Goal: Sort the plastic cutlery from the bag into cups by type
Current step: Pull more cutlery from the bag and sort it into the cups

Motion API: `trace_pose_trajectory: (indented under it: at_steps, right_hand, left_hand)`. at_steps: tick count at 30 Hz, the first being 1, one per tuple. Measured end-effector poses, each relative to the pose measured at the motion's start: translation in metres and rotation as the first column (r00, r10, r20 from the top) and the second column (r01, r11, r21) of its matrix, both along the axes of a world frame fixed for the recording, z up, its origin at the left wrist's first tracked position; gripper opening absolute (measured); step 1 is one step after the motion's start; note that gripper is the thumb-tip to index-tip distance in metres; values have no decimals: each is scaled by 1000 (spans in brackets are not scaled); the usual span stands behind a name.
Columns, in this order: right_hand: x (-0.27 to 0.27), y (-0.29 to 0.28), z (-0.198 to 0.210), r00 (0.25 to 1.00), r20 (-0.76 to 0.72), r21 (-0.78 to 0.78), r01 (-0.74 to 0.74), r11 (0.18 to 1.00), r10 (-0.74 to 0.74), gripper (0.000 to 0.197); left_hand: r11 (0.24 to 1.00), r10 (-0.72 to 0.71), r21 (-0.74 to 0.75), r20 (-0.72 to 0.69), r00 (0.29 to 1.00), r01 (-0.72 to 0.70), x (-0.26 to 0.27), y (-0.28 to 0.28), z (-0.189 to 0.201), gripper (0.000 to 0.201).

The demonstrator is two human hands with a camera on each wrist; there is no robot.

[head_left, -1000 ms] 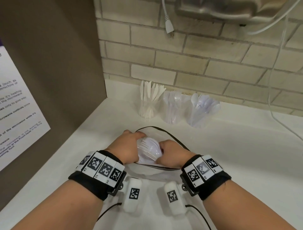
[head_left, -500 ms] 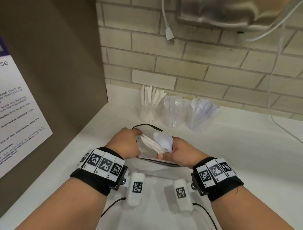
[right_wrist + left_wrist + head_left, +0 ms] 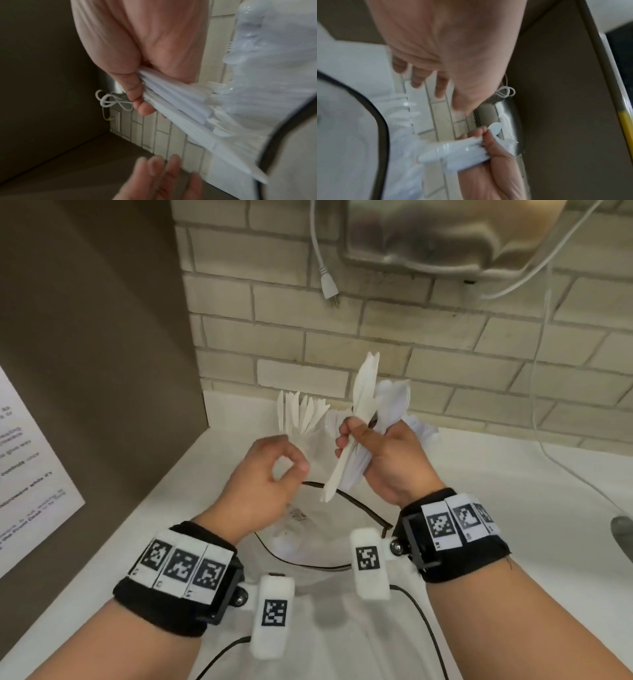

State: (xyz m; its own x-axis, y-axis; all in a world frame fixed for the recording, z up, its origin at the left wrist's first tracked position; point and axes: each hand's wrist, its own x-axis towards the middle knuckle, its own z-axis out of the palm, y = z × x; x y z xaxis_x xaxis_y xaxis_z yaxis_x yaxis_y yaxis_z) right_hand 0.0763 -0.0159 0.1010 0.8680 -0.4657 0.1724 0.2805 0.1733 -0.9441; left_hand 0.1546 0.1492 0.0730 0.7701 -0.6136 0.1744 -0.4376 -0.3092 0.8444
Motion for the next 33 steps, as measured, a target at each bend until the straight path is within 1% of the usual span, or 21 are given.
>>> trace_pose_trajectory:
  at_steps: [1, 2, 3, 4, 5, 6, 7, 8, 9, 11, 14, 17, 19, 21, 22, 23, 25, 27, 29, 32, 33]
  right_hand:
    - [4, 0, 11, 999, 32, 16, 0, 1000, -1, 14]
    - [8, 1, 21, 998, 68, 33, -1, 999, -1, 15]
    - [13, 3, 30, 994, 106, 46, -2, 999, -3, 16]
    - [17, 5, 38, 991, 137, 53, -1, 999, -6, 16]
    - [22, 7, 44, 987, 158, 52, 5, 999, -13, 16]
    - [27, 10, 48, 985, 169, 40, 17, 999, -24, 15]
    - [31, 14, 49, 985, 167, 13, 34, 999, -36, 13]
    - [34, 18, 47, 987, 152, -22, 52, 998, -48, 10]
    - [36, 21, 43, 990, 126, -62, 68, 996, -60, 6]
    - [38, 28, 31, 995, 58, -120, 89, 989, -83, 11]
    - [39, 31, 19, 992, 2, -141, 125, 982, -126, 19]
    - [39, 31, 17, 992, 0, -83, 124, 989, -124, 16]
    - [41, 32, 15, 993, -7, -92, 119, 989, -120, 20]
    - [43, 32, 15, 992, -8, -113, 123, 986, -125, 16]
    - [43, 31, 16, 992, -1, -123, 128, 984, -129, 11]
    - [44, 28, 17, 991, 4, -129, 131, 983, -131, 10]
    - [45, 23, 17, 994, 4, -169, 111, 979, -112, 11]
    - [45, 22, 11, 996, -33, -286, 69, 956, -82, 14]
    - [43, 22, 2, 990, -126, -387, 11, 922, -65, 11]
    - [37, 20, -7, 971, -240, -351, -104, 931, 18, 29]
    - [36, 19, -9, 968, -247, -343, -121, 931, 35, 30]
  left_hand:
    - [968, 18, -238, -230, 973, -75, 0, -5, 7, 9]
    - [906, -61, -395, -482, 874, -155, 1, -12, 12, 18]
    - [857, -177, -465, -668, 722, -220, 3, -19, 14, 29]
    - [839, -273, -477, -783, 559, -260, 6, -27, 16, 42]
    - [841, -336, -467, -848, 411, -275, 8, -33, 18, 52]
    - [841, -382, -462, -875, 297, -281, 10, -38, 21, 58]
    - [828, -429, -479, -876, 218, -293, 11, -42, 25, 61]
    - [795, -487, -514, -857, 167, -321, 11, -45, 29, 61]
    - [752, -548, -560, -824, 144, -348, 10, -47, 34, 58]
    - [687, -622, -628, -768, 150, -365, 7, -48, 40, 48]
    - [706, -606, -609, -784, 137, -361, 5, -49, 33, 42]
    - [694, -611, -593, -785, 103, -408, 6, -49, 25, 53]
    - [690, -616, -612, -777, 129, -387, 11, -50, 24, 53]
    - [733, -592, -623, -782, 195, -274, 13, -50, 26, 57]
    - [774, -552, -607, -787, 274, -183, 14, -50, 27, 60]
    - [806, -512, -584, -769, 383, -95, 15, -49, 29, 61]
    - [820, -474, -572, -639, 606, 38, 17, -49, 34, 53]
    - [843, -433, -519, -499, 751, 141, 21, -51, 38, 57]
    - [895, -364, -403, -417, 833, 189, 24, -57, 42, 55]
    - [937, -282, -307, -391, 876, 165, 27, -66, 44, 30]
    - [948, -256, -280, -389, 885, 151, 28, -68, 44, 29]
